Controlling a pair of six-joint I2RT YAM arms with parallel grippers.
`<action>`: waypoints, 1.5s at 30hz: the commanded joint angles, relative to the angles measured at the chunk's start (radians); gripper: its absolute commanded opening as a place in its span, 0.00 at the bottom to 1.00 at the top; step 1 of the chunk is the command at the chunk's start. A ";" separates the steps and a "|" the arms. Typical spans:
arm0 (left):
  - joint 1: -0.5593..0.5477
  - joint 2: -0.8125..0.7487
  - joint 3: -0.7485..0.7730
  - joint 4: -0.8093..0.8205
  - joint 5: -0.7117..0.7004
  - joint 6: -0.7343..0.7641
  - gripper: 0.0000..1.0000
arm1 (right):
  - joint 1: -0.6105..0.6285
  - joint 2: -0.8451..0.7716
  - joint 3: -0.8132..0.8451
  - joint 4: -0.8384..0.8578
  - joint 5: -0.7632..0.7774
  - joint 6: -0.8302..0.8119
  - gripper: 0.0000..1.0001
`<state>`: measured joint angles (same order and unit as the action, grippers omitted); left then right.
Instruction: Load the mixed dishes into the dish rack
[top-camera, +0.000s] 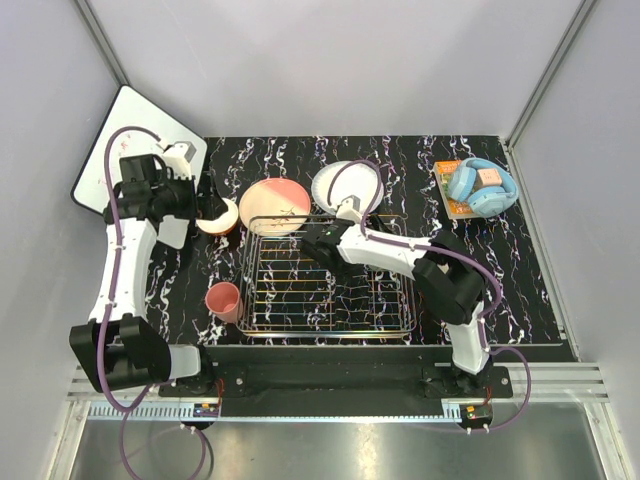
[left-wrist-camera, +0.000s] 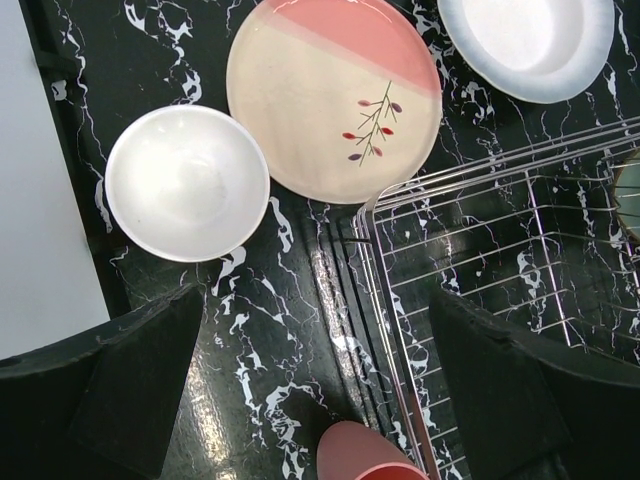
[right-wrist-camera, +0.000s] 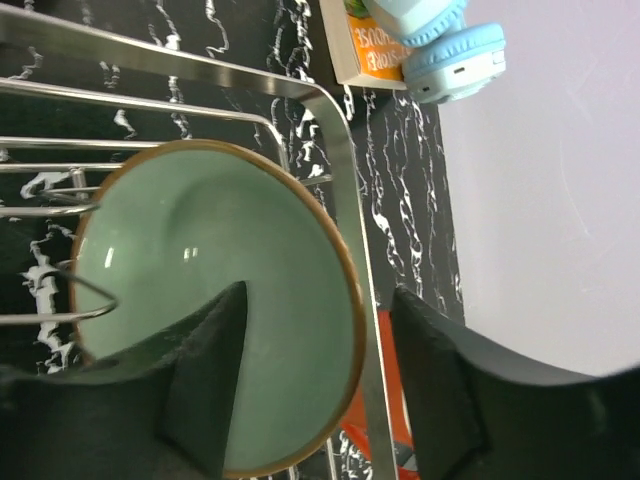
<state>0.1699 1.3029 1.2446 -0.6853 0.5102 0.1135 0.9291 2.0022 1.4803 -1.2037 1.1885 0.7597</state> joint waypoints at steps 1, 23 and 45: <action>0.006 0.005 -0.023 0.067 -0.016 0.020 0.99 | 0.028 -0.065 0.049 0.067 -0.009 -0.060 0.72; -0.210 0.162 -0.202 0.375 -0.533 0.199 0.91 | 0.017 -0.697 0.003 0.296 -0.038 -0.141 0.76; -0.253 0.387 -0.165 0.451 -0.588 0.186 0.67 | -0.061 -0.718 -0.097 0.314 -0.081 -0.114 0.69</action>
<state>-0.0780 1.6543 1.0306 -0.2893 -0.0463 0.2996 0.8837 1.2926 1.3968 -0.9203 1.1049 0.6296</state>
